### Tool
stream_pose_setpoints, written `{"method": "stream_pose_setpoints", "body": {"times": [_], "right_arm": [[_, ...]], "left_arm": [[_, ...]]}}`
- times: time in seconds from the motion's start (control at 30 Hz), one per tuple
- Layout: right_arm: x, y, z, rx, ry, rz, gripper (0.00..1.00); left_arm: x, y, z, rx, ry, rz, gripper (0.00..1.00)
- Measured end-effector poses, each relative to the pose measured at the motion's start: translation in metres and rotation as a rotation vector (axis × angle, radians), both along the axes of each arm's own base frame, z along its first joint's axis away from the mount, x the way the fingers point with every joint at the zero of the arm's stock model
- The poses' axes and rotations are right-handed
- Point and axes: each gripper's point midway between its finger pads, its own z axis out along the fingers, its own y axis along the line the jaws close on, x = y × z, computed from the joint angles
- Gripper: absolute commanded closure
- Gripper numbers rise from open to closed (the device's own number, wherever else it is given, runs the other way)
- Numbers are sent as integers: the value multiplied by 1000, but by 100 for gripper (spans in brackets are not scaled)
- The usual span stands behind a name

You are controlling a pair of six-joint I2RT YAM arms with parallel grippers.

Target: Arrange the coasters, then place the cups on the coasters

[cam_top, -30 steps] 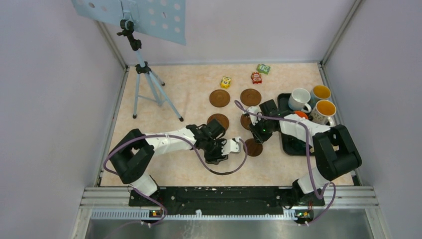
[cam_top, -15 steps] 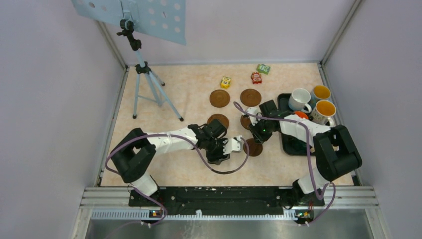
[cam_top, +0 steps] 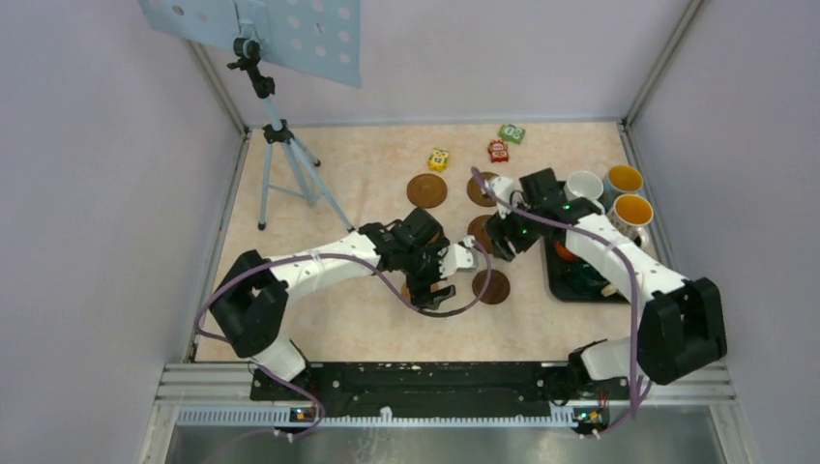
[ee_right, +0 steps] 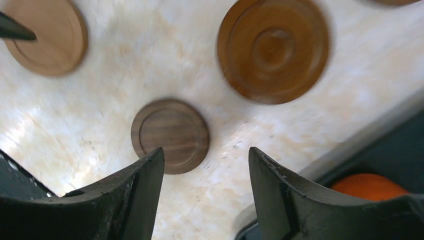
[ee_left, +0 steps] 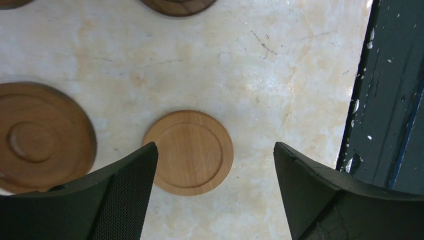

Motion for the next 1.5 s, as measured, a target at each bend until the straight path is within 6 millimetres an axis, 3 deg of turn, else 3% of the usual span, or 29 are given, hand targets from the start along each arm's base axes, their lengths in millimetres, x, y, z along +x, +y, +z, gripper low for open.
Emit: {"method": "stream_pose_setpoints", "body": {"times": [0.07,0.13,0.27,0.4,0.43,0.47,0.63,0.73,0.93,1.27,1.5], "right_arm": [[17,-3,31,43,-73,-34,37],[35,-18,61,75,-152,-94,37],[53,-69,94,67,-228,-224,37],[55,-134,102,42,-207,-379,38],[53,-142,102,38,-197,-393,38],[51,-165,102,28,-187,-453,38],[26,-227,93,-24,-118,-574,38],[12,-253,92,-60,-79,-614,38],[2,-278,79,-147,-31,-645,39],[16,-302,31,-189,52,-671,51],[31,-314,25,-204,-6,-686,56]], "left_arm": [[7,1,13,-28,-17,24,3],[13,3,27,-62,-32,50,1],[29,9,44,-106,-42,107,1],[43,20,49,-119,-18,166,1],[45,23,50,-119,-9,178,1],[46,25,51,-120,-3,190,1],[43,25,53,-129,29,193,1],[41,24,55,-134,39,192,1],[40,24,67,-164,30,202,1],[41,25,80,-196,6,218,1],[48,26,93,-233,-29,232,1]]}}
